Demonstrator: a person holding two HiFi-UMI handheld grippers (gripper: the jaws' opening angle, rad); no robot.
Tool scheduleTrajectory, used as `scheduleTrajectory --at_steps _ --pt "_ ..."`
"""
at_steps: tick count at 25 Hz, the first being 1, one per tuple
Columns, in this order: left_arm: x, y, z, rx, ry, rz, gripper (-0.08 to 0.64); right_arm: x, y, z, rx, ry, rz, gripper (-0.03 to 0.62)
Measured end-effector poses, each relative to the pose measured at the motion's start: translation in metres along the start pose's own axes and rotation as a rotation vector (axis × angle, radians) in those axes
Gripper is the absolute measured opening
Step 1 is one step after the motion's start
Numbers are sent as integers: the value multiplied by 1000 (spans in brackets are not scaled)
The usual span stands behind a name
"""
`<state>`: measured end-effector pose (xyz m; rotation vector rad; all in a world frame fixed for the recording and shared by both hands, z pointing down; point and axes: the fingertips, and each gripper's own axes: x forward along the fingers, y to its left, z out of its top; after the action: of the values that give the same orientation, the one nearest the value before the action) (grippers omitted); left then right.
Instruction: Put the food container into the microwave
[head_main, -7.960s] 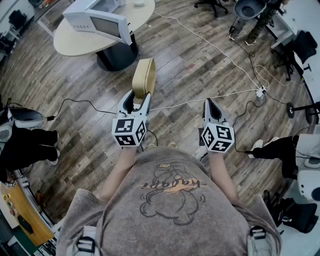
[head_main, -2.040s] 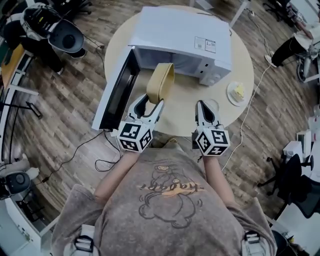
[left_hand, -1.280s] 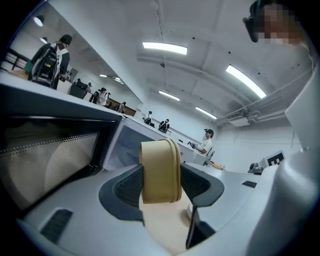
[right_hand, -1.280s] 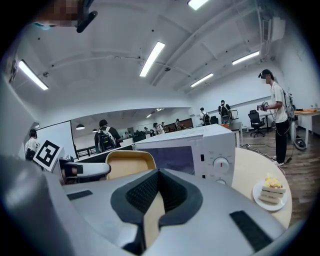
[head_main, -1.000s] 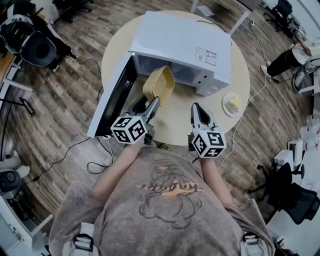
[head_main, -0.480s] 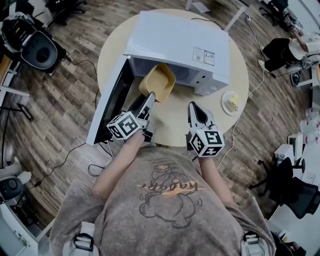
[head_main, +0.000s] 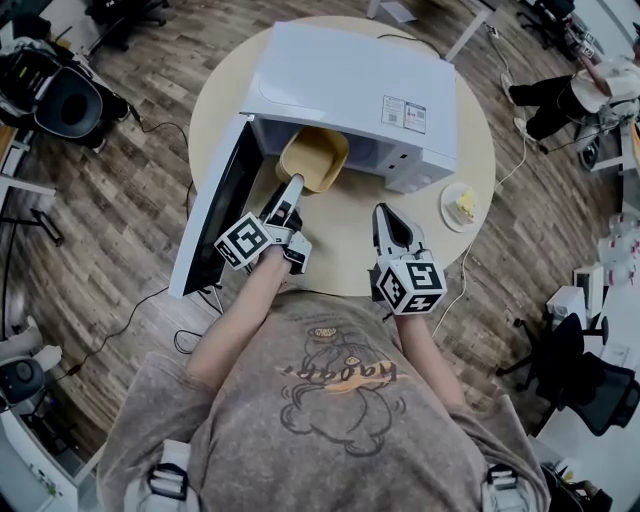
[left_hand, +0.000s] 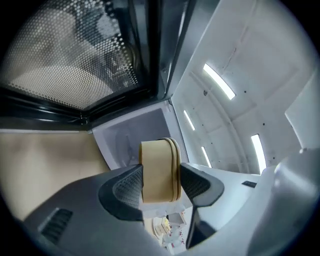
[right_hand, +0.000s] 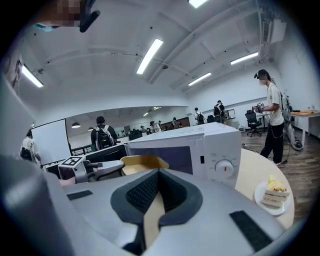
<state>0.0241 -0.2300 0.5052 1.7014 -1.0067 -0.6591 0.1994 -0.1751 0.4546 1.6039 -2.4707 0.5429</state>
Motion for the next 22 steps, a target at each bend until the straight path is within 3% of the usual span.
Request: scheduleTrajectory --at_steps 9,22 --pt "27 21 4 -89 -19 -8 247 5 -10 0 5 12 -6 -3" --pt "67 37 0 -124 6 -1 247 14 -24 1 15 19 -14 -3"
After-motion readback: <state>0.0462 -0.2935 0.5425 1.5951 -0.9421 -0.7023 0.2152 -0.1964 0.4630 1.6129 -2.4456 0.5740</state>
